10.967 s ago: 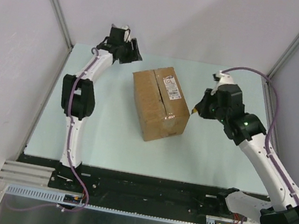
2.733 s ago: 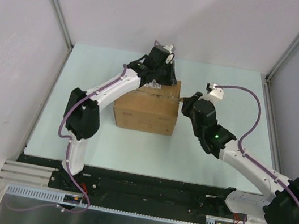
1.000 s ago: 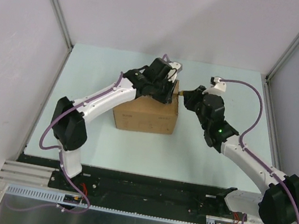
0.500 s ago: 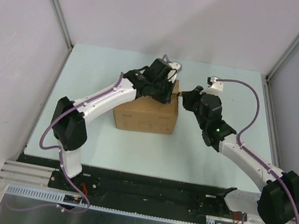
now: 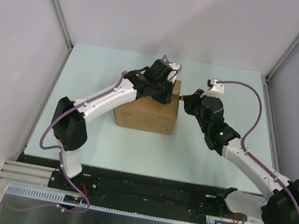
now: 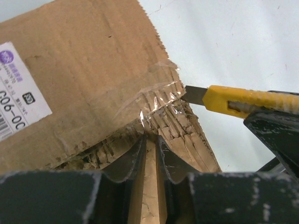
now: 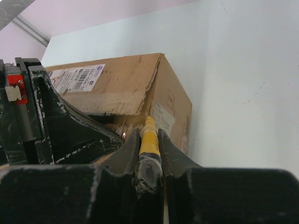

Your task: Unpack the express box

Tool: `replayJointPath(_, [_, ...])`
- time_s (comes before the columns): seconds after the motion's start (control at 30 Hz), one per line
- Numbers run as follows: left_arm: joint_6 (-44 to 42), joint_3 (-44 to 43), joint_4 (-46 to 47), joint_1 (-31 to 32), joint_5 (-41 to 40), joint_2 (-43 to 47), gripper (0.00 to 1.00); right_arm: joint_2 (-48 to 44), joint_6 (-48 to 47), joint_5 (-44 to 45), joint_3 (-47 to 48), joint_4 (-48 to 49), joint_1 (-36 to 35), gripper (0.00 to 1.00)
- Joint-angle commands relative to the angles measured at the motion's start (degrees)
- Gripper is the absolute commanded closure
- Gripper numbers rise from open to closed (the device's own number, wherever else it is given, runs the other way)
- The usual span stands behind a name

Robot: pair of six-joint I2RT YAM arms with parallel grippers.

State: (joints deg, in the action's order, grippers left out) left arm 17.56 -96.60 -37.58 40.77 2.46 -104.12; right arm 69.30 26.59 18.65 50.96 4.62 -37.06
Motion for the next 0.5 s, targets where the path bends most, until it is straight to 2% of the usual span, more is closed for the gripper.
replayJointPath(0.0, [0.3,-0.2,-4.2,-0.7,-5.5,-3.1,0.8,-2.8,-2.2,-3.0,-0.1,-9.5,-0.6,1.0])
replayJointPath(0.17, [0.4,-0.8,-4.4,-0.7,-5.4,-3.6,0.8,-3.0,-0.9,-4.9,-0.3,-9.3,-0.9,1.0])
replayJointPath(0.47, [0.4,-1.5,-4.8,-0.7,-5.5,-3.6,0.8,-3.6,0.9,-7.4,-0.2,-3.4,-0.2,1.0])
